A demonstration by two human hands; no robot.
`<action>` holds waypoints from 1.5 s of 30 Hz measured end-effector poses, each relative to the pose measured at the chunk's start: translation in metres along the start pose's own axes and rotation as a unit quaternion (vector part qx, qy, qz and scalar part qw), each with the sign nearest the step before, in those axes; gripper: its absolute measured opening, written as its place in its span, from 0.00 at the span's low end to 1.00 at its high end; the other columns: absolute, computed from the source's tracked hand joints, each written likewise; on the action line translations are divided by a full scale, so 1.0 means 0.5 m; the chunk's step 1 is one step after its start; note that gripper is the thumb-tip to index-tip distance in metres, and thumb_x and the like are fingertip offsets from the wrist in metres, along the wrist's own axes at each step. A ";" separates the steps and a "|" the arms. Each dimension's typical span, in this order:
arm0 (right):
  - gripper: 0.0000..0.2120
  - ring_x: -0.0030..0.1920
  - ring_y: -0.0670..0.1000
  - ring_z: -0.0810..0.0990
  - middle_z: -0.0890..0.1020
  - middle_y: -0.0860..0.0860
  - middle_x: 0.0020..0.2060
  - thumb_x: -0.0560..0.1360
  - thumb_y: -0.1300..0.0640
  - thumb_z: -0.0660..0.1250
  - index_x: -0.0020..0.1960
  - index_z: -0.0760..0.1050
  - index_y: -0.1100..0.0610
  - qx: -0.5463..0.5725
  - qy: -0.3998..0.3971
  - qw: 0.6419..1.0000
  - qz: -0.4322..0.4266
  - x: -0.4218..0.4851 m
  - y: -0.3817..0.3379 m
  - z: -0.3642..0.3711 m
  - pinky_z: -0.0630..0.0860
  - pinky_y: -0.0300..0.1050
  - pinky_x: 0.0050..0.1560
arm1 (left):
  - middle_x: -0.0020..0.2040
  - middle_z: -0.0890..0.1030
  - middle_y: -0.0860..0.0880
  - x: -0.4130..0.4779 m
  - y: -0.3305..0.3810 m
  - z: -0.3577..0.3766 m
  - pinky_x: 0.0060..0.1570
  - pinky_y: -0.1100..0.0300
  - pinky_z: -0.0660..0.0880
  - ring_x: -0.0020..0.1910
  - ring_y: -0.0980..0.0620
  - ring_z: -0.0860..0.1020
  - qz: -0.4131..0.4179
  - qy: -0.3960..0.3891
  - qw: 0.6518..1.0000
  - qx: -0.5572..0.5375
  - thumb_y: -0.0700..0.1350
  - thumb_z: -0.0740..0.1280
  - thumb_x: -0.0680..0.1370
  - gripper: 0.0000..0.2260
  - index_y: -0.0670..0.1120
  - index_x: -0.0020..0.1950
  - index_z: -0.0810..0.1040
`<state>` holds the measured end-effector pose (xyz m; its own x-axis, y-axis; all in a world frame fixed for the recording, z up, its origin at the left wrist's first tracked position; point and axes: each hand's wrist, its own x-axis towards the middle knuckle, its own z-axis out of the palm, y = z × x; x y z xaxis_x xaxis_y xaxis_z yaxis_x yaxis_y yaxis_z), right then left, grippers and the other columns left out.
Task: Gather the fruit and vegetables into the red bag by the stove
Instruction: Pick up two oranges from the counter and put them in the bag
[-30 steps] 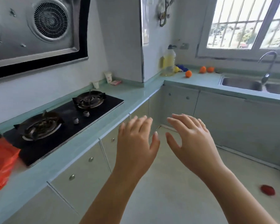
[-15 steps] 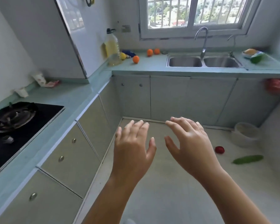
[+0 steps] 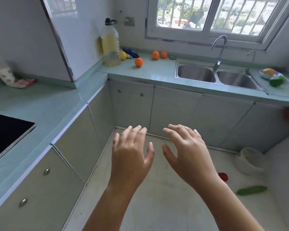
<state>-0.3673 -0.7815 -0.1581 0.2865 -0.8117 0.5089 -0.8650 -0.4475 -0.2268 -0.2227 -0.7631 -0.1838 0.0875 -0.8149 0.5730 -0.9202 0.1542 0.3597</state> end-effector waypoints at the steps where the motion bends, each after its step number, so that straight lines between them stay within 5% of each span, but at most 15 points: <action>1: 0.20 0.55 0.57 0.78 0.81 0.54 0.52 0.70 0.49 0.57 0.54 0.78 0.57 0.006 0.005 1.000 0.007 0.024 0.009 0.013 0.71 0.62 0.56 | 0.55 0.81 0.45 0.019 -0.009 0.019 0.58 0.41 0.68 0.58 0.43 0.77 -0.001 -0.002 1.000 -0.002 0.50 0.58 0.72 0.20 0.42 0.57 0.78; 20: 0.20 0.55 0.59 0.78 0.81 0.56 0.54 0.70 0.49 0.58 0.54 0.78 0.59 0.017 0.048 0.993 0.103 0.420 0.467 0.139 0.71 0.64 0.56 | 0.54 0.81 0.45 0.522 0.114 0.448 0.57 0.39 0.68 0.56 0.42 0.78 0.076 -0.065 0.993 -0.068 0.50 0.58 0.72 0.19 0.42 0.55 0.78; 24: 0.17 0.53 0.59 0.79 0.81 0.57 0.52 0.69 0.52 0.63 0.54 0.78 0.60 0.020 0.051 0.993 0.101 0.507 0.542 0.172 0.72 0.65 0.55 | 0.57 0.80 0.45 0.613 0.113 0.510 0.61 0.40 0.68 0.59 0.44 0.76 0.029 -0.065 0.990 -0.126 0.51 0.57 0.72 0.20 0.43 0.58 0.77; 30: 0.20 0.54 0.58 0.78 0.81 0.56 0.53 0.70 0.49 0.57 0.55 0.78 0.59 0.039 -0.006 0.995 0.090 0.599 0.587 0.264 0.73 0.63 0.55 | 0.59 0.79 0.46 0.655 0.027 0.582 0.60 0.39 0.69 0.60 0.44 0.74 -0.055 -0.116 0.985 -0.119 0.53 0.55 0.72 0.22 0.44 0.59 0.76; 45: 0.16 0.49 0.60 0.80 0.82 0.56 0.49 0.67 0.55 0.65 0.52 0.79 0.59 0.044 -0.050 0.997 0.038 1.084 0.539 0.572 0.76 0.62 0.50 | 0.59 0.78 0.45 1.044 -0.337 0.748 0.62 0.50 0.65 0.60 0.45 0.74 -0.127 -0.077 0.984 -0.099 0.48 0.60 0.73 0.18 0.43 0.60 0.76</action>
<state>-0.3273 -1.4491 -0.1808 0.2645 -0.8761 0.4032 -0.8475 -0.4107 -0.3363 -0.1647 -1.4235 -0.2205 0.2322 -0.9141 0.3323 -0.7822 0.0276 0.6224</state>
